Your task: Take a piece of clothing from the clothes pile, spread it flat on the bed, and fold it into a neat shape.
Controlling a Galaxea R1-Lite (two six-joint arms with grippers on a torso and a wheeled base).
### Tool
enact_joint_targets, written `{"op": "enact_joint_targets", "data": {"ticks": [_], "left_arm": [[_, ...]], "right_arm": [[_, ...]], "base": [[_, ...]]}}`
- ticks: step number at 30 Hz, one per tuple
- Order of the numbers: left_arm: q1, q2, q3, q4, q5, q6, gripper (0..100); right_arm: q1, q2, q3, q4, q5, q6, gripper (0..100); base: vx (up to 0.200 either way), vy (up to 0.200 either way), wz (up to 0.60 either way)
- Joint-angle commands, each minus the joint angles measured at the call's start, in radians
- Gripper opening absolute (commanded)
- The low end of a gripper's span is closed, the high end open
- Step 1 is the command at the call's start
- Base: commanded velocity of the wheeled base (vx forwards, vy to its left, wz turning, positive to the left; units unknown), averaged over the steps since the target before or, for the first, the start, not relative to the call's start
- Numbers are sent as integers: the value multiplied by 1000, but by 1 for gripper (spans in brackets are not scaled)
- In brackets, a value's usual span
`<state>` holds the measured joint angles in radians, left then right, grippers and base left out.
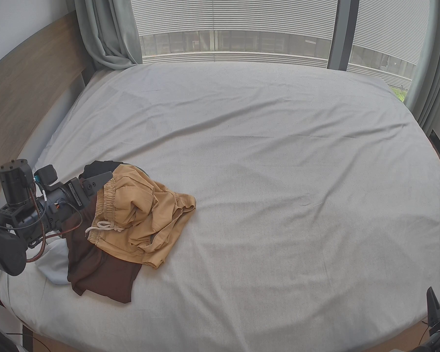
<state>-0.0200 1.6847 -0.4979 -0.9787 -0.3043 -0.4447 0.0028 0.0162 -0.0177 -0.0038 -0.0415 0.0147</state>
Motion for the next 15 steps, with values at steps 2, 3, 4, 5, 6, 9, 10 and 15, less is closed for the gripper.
{"op": "enact_joint_targets", "data": {"ticks": [2, 3, 4, 5, 6, 9, 10, 15], "left_arm": [[17, 90, -8, -32, -7, -28, 100], [18, 110, -11, -48, -13, -29, 100], [18, 110, -11, -48, -13, -29, 100], [20, 127, -11, -66, -16, -31, 100], [20, 135, -11, -72, -18, -29, 100], [20, 161, -16, -89, -18, -31, 100], [20, 170, -22, -95, -18, -31, 100], [22, 199, -37, -109, -18, -37, 100]], "right_arm": [[0, -12, 18, -1, 0, 1, 100], [-1, -12, 18, -1, 0, -1, 100], [-1, -12, 18, -1, 0, -1, 100], [-1, -12, 18, 1, 0, -1, 100], [-1, -12, 18, -1, 0, -1, 100], [0, -12, 18, -1, 0, 1, 100], [-1, -12, 18, -1, 0, 1, 100], [0, -12, 18, -1, 0, 1, 100]], "base": [[0, 0, 0], [0, 0, 0], [0, 0, 0], [0, 0, 0], [0, 0, 0], [0, 0, 0], [0, 0, 0], [0, 0, 0]]}}
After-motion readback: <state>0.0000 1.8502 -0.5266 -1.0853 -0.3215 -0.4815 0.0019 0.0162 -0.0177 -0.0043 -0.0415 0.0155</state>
